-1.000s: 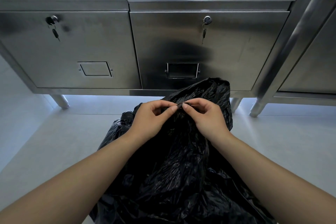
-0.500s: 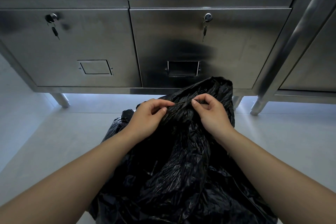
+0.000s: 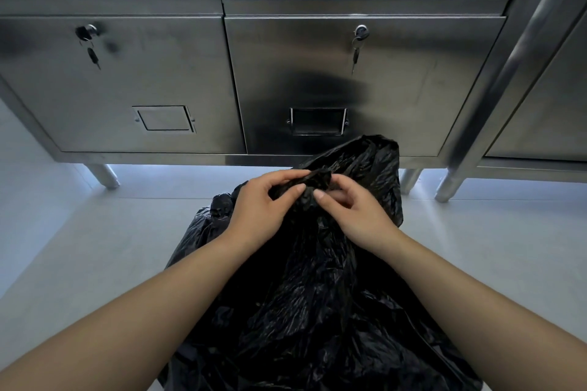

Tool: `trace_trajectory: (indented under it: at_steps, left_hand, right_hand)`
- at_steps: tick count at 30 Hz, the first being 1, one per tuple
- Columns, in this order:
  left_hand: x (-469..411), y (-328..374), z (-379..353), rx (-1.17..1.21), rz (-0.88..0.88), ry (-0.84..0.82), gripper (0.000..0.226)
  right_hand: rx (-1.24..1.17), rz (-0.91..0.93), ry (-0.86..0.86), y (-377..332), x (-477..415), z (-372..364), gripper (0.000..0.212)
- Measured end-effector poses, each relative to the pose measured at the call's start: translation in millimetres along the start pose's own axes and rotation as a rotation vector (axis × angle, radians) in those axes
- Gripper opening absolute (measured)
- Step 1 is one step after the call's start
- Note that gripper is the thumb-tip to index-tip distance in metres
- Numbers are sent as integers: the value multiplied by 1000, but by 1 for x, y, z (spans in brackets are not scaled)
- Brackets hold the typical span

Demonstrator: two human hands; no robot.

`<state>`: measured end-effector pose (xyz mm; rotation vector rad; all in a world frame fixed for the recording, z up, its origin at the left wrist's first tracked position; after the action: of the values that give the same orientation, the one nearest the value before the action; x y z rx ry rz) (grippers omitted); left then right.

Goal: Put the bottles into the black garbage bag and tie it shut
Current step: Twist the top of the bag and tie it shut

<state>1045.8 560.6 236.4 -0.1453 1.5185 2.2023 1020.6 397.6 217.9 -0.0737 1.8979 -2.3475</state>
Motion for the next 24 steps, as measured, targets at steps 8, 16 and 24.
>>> trace_trajectory:
  at_steps: [8, 16, 24]
  left_hand:
    - [-3, -9, 9, 96, 118, 119, 28]
    - [-7, -12, 11, 139, 200, 129, 18]
    - [-5, -7, 10, 289, 182, 125, 25]
  right_hand:
    - [372, 53, 61, -1, 3, -3, 47]
    - [293, 187, 26, -18, 3, 8, 36]
    - [326, 19, 25, 3, 7, -6, 80]
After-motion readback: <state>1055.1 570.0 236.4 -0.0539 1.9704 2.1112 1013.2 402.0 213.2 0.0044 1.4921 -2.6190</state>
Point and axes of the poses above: each hand's wrist, its own x-axis away from the middle knuckle, its own z-axis out of the back of the hand, y = z × x, the point moved 2 cm from there along -x, towards the middle knuckle, and after that the axes turned 5 degrees about -y, right-handed, at the moved point
